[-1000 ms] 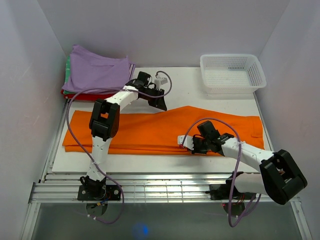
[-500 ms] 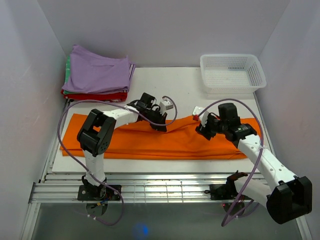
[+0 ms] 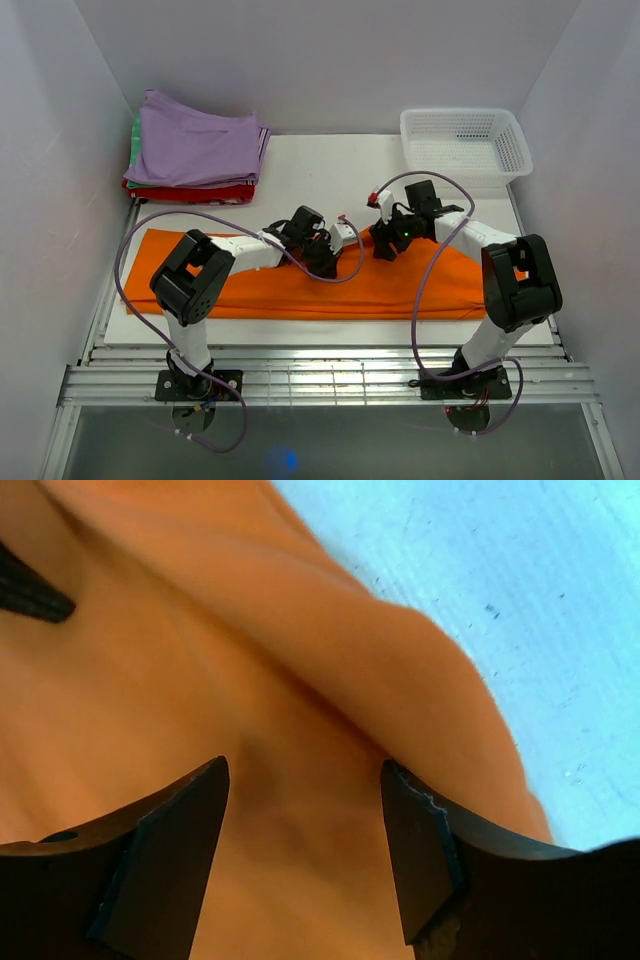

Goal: Fold and stack the trousers
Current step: Fold the trousers

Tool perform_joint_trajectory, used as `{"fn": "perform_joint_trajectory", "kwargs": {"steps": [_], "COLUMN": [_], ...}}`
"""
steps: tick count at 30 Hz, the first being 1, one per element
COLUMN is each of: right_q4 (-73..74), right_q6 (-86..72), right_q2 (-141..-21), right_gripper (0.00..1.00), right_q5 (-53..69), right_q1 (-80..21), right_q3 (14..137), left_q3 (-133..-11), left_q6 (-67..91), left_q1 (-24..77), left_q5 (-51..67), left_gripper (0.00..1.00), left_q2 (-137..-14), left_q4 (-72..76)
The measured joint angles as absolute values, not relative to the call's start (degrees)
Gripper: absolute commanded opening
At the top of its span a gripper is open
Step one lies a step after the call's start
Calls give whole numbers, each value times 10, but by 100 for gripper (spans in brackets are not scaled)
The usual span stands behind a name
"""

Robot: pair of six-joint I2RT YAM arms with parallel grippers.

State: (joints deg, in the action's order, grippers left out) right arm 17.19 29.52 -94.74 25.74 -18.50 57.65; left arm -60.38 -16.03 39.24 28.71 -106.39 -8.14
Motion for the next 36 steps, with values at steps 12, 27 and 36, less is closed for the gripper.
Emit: {"fn": "perform_joint_trajectory", "kwargs": {"steps": [12,27,36], "right_q4": [159,168,156], "right_q6": [378,433,305], "right_q2": [-961,-821,-810], "right_gripper": [8,38,76], "right_q5": [287,288,289], "right_q1": [-189,-222,-111], "right_q3": [531,443,525], "left_q3": [-613,-833,-820], "left_q6": [-93,19,68], "left_q1": [370,303,333], "left_q5": [272,327,388], "left_gripper": [76,81,40], "left_q2": [-989,-1126,-1202], "left_q4": [-102,-84,-59]}}
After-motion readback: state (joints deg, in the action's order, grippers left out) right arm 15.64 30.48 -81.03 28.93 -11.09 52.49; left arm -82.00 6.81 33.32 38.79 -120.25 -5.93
